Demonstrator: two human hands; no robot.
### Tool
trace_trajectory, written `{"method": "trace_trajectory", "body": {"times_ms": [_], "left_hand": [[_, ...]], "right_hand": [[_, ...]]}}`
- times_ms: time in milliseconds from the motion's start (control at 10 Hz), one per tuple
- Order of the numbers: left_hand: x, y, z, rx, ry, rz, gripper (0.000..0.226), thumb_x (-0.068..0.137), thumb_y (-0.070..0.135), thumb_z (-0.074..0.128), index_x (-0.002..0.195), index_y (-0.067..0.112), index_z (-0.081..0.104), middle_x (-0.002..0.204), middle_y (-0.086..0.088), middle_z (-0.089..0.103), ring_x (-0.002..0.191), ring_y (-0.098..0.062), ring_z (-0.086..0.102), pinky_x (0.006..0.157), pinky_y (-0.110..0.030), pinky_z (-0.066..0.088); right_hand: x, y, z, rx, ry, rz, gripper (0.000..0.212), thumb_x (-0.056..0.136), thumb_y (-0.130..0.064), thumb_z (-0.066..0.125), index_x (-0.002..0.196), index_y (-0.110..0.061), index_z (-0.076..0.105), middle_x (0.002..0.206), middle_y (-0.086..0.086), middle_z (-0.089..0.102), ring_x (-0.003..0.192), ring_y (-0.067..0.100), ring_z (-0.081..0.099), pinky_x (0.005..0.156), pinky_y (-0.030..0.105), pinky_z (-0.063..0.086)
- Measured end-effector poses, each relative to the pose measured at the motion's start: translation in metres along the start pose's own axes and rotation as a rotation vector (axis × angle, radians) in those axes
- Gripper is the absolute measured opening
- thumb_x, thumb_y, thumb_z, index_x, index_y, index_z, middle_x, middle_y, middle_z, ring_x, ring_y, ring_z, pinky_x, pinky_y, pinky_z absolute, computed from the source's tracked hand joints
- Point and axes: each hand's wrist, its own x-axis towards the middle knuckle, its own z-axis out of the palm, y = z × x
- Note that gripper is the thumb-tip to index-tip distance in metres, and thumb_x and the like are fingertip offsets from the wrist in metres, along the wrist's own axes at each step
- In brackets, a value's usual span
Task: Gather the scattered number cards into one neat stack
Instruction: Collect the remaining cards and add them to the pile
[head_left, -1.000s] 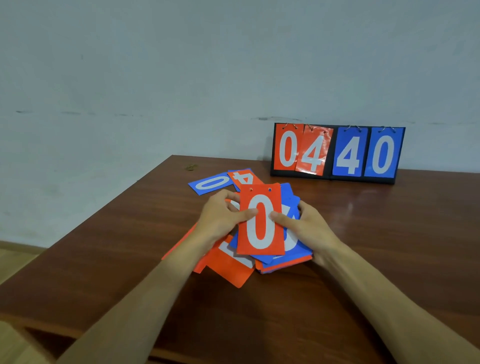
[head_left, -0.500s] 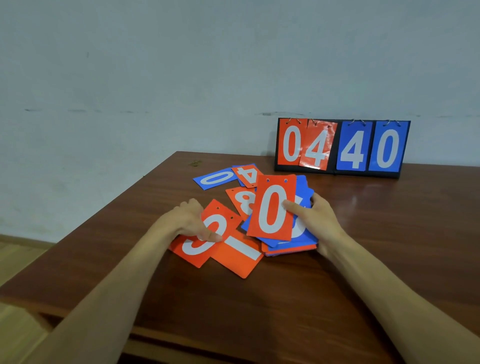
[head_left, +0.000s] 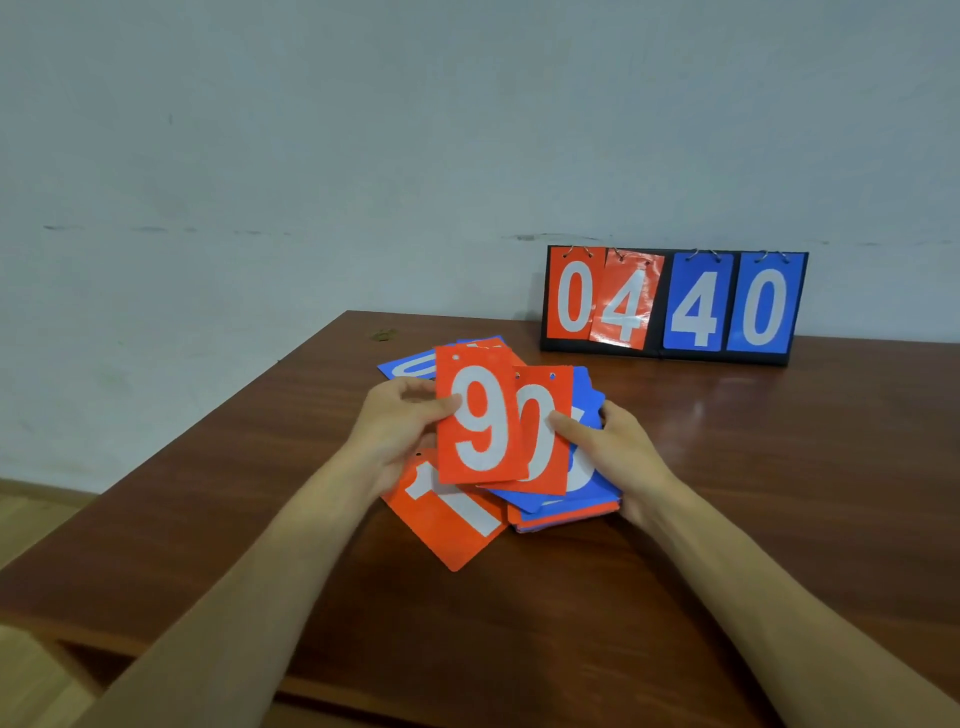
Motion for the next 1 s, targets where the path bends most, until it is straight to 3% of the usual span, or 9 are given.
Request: {"method": "trace_trajectory", "body": {"times_ms": [100,200,300,400,500,700,800,900,1000], "left_hand": [[0.0,-0.009,0.023,0.269,-0.004,0.094,0.033,0.079,0.016,0.077,0.104,0.011,0.057,0.098,-0.01,0.069,0.08,-0.018,0.07,0.054,-0.027,0.054],[0.001,-0.013,0.028,0.444,-0.029,0.162,0.025,0.084,0.03,0.071,0.101,0.017,0.058,0.1,-0.005,0.067,0.09,-0.017,0.067,0.067,-0.028,0.055],[0.002,-0.007,0.007,0.739,0.04,0.24,0.034,0.094,0.043,0.053,0.112,0.016,0.061,0.115,0.001,0.063,0.104,-0.012,0.057,0.087,-0.031,0.048],[0.004,0.002,-0.027,1.158,-0.05,0.104,0.058,0.086,0.061,0.052,0.123,0.016,0.055,0.125,-0.003,0.054,0.112,-0.017,0.051,0.094,-0.034,0.044],[0.0,0.004,-0.043,1.509,-0.151,-0.096,0.08,0.07,0.069,0.065,0.13,0.018,0.049,0.137,-0.008,0.04,0.129,-0.026,0.039,0.106,-0.044,0.039],[-0.001,0.002,-0.035,1.408,-0.241,-0.125,0.067,0.071,0.049,0.078,0.127,0.023,0.05,0.141,-0.008,0.037,0.127,-0.027,0.041,0.107,-0.044,0.039],[0.006,-0.001,-0.035,1.464,-0.2,-0.119,0.075,0.073,0.044,0.078,0.135,0.021,0.042,0.141,-0.007,0.036,0.131,-0.028,0.038,0.106,-0.042,0.04],[0.016,-0.002,-0.037,1.389,-0.229,-0.123,0.054,0.086,0.019,0.07,0.135,0.009,0.048,0.137,-0.013,0.05,0.114,-0.025,0.054,0.073,-0.019,0.051],[0.027,-0.007,-0.031,1.35,-0.232,-0.121,0.043,0.089,0.011,0.066,0.13,0.005,0.055,0.129,-0.015,0.059,0.1,-0.022,0.06,0.075,-0.024,0.053]], "right_hand": [[-0.003,0.0,0.001,0.046,-0.058,-0.023,0.037,0.083,-0.031,0.07,0.115,-0.017,0.058,0.096,0.004,0.074,0.074,0.019,0.074,0.059,0.031,0.06],[-0.004,0.003,0.004,0.033,-0.078,-0.053,0.041,0.079,-0.023,0.074,0.116,-0.02,0.056,0.099,0.002,0.072,0.078,0.017,0.073,0.056,0.027,0.059],[-0.001,0.003,0.002,0.054,-0.024,-0.06,0.039,0.079,-0.019,0.075,0.113,-0.022,0.056,0.1,0.002,0.071,0.081,0.019,0.072,0.057,0.028,0.06],[0.004,0.003,-0.003,0.114,0.057,-0.058,0.036,0.08,-0.018,0.074,0.111,-0.022,0.056,0.099,0.002,0.071,0.082,0.02,0.072,0.06,0.031,0.061],[0.006,0.004,-0.006,0.123,0.108,-0.034,0.04,0.08,-0.019,0.074,0.116,-0.021,0.055,0.105,0.006,0.07,0.085,0.022,0.071,0.066,0.036,0.06],[0.005,-0.001,-0.007,0.115,0.101,-0.018,0.046,0.08,-0.021,0.074,0.121,-0.02,0.054,0.107,0.006,0.07,0.083,0.021,0.072,0.065,0.037,0.06],[0.006,-0.003,-0.01,0.104,0.099,-0.031,0.046,0.081,-0.021,0.073,0.122,-0.02,0.053,0.107,0.006,0.069,0.084,0.022,0.071,0.065,0.037,0.06],[0.006,-0.004,-0.013,0.092,0.098,-0.035,0.045,0.081,-0.021,0.073,0.121,-0.019,0.053,0.108,0.007,0.069,0.085,0.022,0.071,0.067,0.038,0.06],[0.007,-0.003,-0.014,0.087,0.075,-0.02,0.041,0.082,-0.02,0.072,0.118,-0.02,0.053,0.104,0.006,0.069,0.082,0.021,0.071,0.064,0.035,0.06]]}}
